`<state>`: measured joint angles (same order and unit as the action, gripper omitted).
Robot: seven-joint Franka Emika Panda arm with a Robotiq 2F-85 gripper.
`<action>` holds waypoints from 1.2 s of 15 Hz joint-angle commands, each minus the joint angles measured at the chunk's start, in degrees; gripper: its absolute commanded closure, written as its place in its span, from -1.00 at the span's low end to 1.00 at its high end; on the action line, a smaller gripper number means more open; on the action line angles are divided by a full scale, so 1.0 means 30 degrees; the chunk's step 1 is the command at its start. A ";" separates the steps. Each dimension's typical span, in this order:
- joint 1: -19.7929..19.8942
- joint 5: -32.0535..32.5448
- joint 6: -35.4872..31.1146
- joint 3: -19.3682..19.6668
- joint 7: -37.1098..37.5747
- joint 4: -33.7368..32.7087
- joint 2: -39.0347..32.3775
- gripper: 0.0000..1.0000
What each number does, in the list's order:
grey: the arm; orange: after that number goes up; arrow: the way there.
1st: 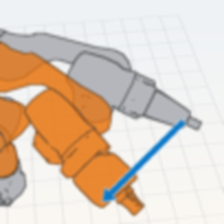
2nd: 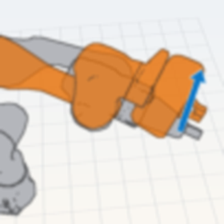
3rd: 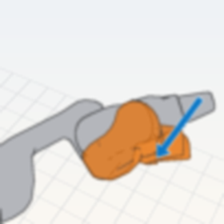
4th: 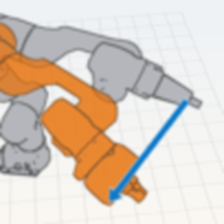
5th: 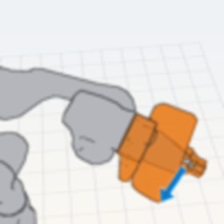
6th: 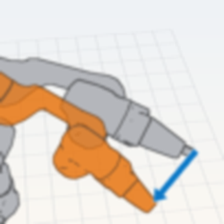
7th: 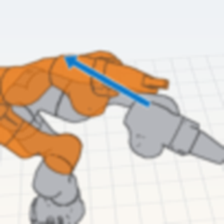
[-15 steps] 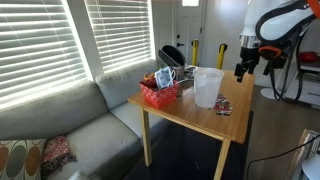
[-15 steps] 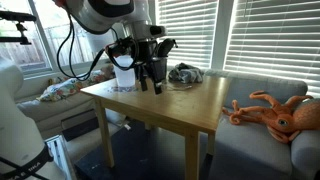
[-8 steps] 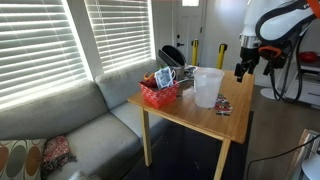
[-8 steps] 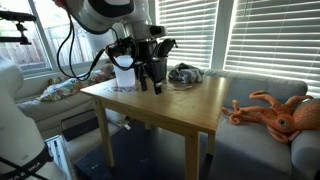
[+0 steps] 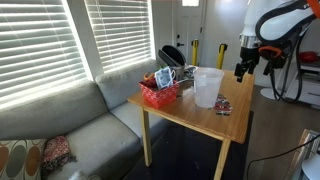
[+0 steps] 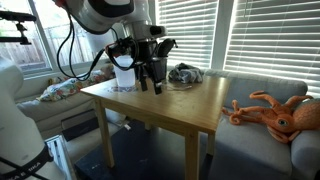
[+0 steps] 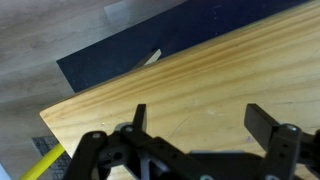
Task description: Slide the towel on the table to the right rear of the table
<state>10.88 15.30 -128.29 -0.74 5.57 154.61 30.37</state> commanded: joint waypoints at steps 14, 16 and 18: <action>-0.3419 -0.6786 0.0956 0.3529 -0.8398 -0.9283 -0.5695 -1.00; -0.3447 -0.6996 0.0866 0.3370 -0.9353 -1.0408 -0.7118 -1.00; -0.3476 -0.7303 0.0276 0.3180 -1.0532 -1.1459 -0.8489 -1.00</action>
<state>1.14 -4.07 -126.63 8.70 -20.48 126.41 11.68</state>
